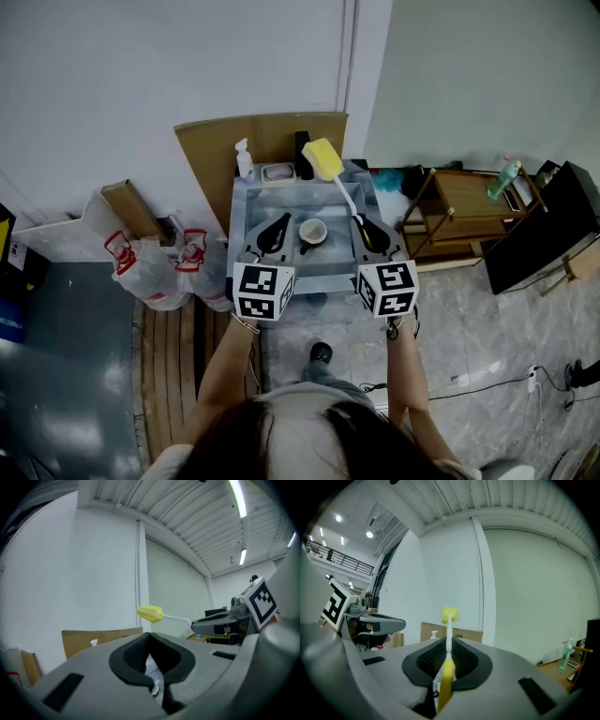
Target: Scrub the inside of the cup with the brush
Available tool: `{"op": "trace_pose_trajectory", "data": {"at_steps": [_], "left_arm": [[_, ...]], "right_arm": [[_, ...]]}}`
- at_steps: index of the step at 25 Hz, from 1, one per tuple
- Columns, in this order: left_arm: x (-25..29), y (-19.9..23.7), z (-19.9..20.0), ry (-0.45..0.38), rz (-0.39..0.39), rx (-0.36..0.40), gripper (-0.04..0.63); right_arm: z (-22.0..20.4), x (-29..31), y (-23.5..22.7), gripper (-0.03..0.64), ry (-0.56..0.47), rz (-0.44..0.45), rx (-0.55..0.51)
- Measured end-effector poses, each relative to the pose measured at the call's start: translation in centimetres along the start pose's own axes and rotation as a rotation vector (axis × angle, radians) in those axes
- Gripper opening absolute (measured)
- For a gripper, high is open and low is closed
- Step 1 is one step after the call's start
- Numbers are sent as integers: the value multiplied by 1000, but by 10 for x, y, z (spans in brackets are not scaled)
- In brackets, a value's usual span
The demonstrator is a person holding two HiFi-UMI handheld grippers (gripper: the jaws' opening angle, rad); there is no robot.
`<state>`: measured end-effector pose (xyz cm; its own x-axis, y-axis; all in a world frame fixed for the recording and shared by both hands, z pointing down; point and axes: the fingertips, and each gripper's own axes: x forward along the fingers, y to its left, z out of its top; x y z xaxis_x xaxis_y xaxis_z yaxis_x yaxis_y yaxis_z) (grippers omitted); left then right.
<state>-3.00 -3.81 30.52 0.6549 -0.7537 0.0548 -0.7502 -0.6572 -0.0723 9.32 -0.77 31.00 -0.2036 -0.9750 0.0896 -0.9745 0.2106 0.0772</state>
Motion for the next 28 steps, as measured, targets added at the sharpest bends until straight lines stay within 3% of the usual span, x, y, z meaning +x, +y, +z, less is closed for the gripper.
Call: {"op": "trace_pose_trajectory", "data": {"at_steps": [15, 28], "left_arm": [[-45, -13, 43, -141, -21, -8, 8], [-60, -22, 52, -160, -32, -2, 8]], "right_arm": [[36, -37, 19, 49, -143, -32, -10], [53, -48, 27, 49, -189, -28, -32]]}}
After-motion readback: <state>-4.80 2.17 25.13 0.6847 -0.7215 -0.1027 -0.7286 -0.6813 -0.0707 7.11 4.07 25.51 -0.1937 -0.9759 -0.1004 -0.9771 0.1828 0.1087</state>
